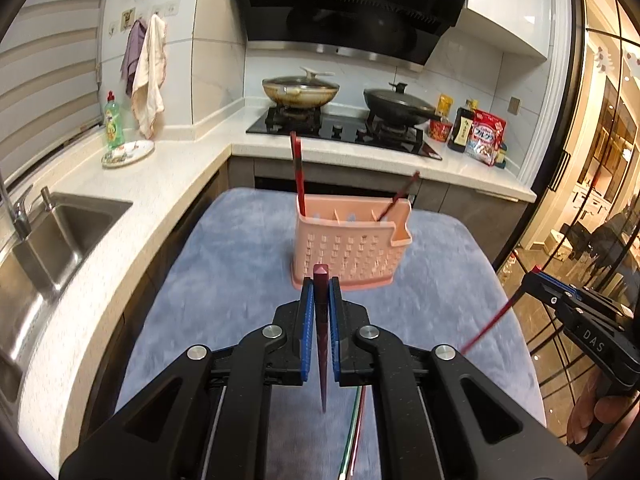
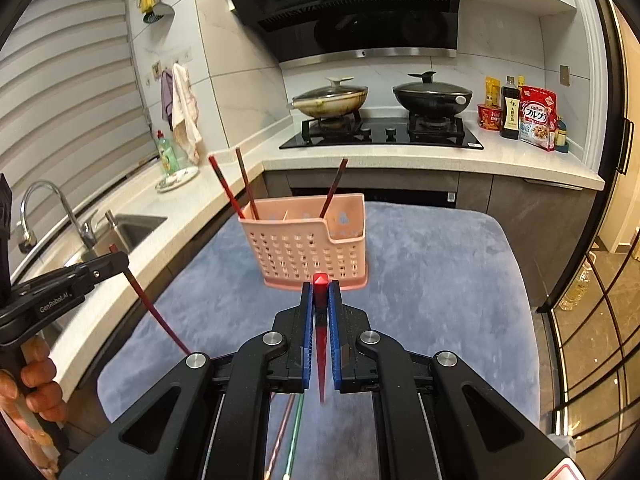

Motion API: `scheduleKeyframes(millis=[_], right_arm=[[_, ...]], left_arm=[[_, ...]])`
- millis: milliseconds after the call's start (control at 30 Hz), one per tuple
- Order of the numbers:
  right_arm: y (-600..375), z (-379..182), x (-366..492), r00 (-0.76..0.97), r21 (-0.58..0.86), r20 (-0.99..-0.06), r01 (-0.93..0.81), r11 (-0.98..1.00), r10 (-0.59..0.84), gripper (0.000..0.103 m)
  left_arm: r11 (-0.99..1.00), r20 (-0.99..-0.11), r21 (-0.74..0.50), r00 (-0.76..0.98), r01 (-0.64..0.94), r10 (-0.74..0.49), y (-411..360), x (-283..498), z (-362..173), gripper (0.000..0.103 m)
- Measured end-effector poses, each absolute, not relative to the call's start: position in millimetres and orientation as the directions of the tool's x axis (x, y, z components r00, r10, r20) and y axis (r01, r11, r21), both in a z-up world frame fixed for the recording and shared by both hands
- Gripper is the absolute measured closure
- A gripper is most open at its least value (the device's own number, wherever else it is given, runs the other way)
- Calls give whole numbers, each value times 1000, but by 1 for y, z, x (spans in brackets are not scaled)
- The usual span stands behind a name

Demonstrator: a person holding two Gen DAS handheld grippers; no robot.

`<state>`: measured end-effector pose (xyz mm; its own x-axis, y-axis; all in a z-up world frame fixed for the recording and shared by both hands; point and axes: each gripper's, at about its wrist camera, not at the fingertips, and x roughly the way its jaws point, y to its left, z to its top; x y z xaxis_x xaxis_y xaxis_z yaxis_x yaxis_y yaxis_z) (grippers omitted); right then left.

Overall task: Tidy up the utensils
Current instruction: 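Carry both held chopsticks above the pink holder and lower them in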

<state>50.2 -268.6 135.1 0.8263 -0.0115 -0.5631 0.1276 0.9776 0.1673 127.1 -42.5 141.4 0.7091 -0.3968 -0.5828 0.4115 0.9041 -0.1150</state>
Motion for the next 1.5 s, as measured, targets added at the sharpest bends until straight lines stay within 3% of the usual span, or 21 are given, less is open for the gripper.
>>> scheduleKeyframes(millis=[700, 1500], right_arm=[[-296, 255, 176, 959, 240, -284, 57, 969, 14, 96], [-315, 163, 253, 885, 254, -466, 138, 957, -4, 95]], left_arm=[[910, -317, -57, 856, 412, -407, -88, 222, 267, 96], [918, -455, -66, 807, 392, -377, -118, 285, 193, 95]])
